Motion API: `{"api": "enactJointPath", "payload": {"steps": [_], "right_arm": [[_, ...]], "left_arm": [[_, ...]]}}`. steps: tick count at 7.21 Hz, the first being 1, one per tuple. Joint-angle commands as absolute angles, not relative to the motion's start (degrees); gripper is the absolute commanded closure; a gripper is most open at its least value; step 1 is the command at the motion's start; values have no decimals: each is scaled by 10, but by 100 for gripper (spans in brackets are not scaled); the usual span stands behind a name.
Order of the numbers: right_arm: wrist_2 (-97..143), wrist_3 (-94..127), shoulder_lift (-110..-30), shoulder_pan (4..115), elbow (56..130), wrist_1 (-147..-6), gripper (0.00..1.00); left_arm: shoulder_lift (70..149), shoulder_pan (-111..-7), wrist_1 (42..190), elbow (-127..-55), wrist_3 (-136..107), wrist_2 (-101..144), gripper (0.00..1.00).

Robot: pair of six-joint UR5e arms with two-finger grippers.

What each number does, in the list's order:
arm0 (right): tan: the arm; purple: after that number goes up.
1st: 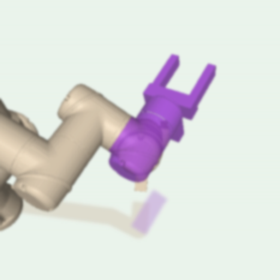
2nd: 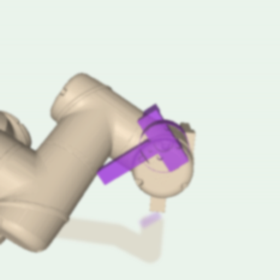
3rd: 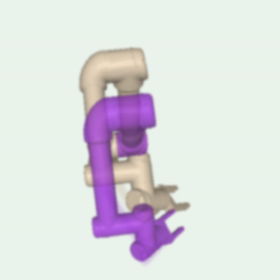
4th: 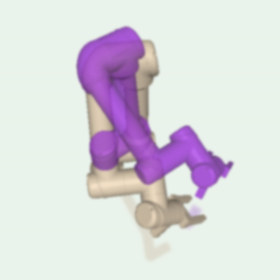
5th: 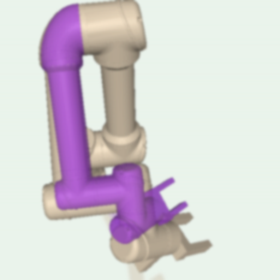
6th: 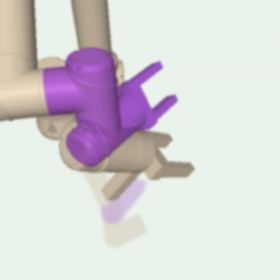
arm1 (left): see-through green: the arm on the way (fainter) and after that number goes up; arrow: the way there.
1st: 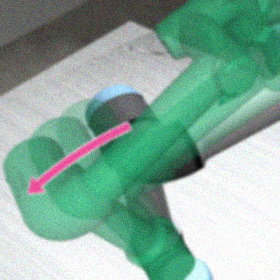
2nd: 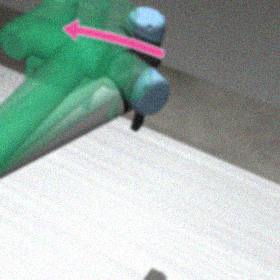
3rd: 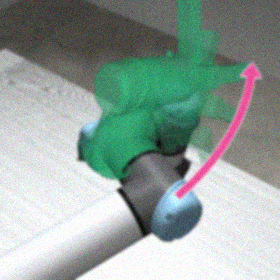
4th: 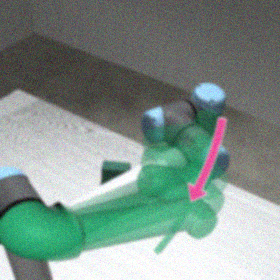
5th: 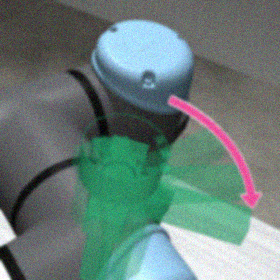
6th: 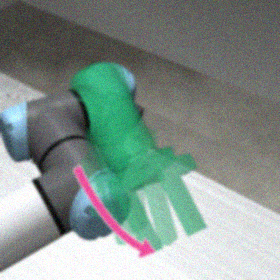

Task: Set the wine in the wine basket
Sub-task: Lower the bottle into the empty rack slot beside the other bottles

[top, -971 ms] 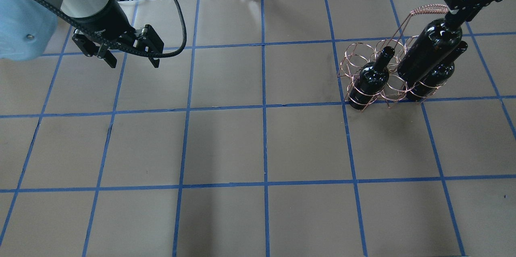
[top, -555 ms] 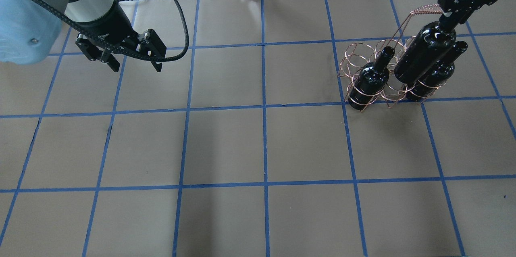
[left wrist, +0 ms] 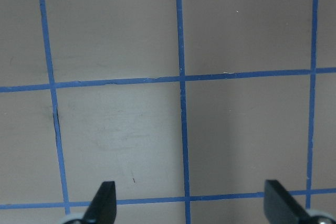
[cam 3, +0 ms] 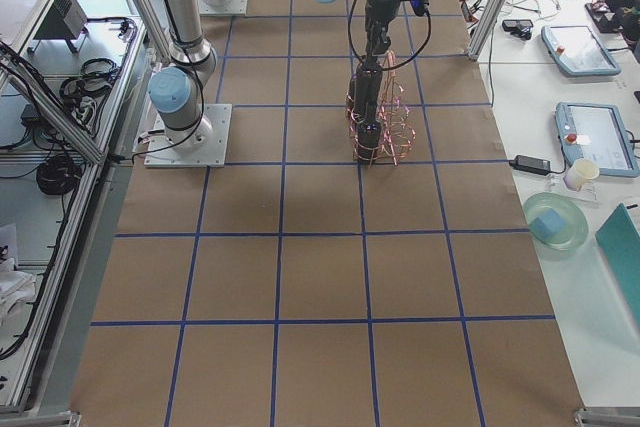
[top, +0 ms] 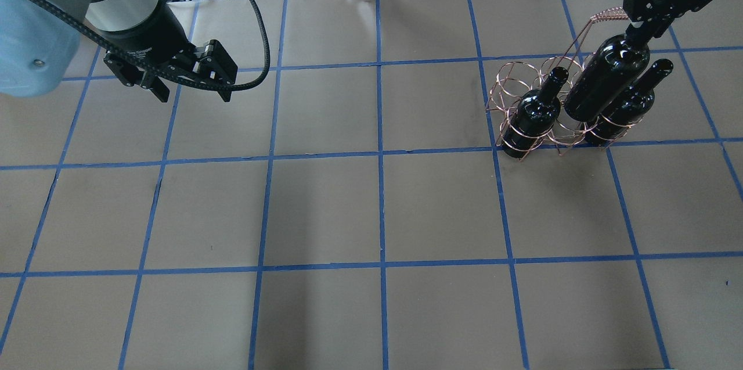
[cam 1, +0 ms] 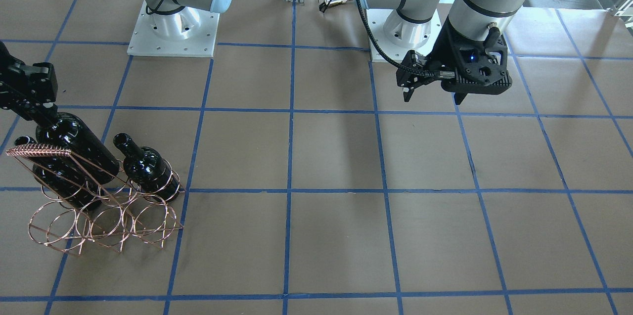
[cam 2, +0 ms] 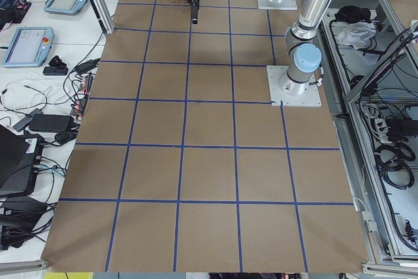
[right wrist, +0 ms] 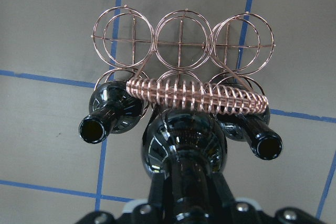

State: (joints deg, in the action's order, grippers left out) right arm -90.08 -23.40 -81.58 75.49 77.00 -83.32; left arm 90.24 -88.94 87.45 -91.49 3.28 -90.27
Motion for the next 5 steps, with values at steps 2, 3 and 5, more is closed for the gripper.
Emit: {"api": "enactJointPath", "payload": {"steps": [2,3,5], "right_arm": [[-900,-229,-816,757,785,-859,100],[-901,-229,-811,757,785,-860,100],[-900,-229,-809,757,787,-859,100]], "left_arm": [[897,-891,877,-915,33,-903,0],[897,-898,877,-915,33,-902,0],[896,-903,877,-914,32,-903,0]]}}
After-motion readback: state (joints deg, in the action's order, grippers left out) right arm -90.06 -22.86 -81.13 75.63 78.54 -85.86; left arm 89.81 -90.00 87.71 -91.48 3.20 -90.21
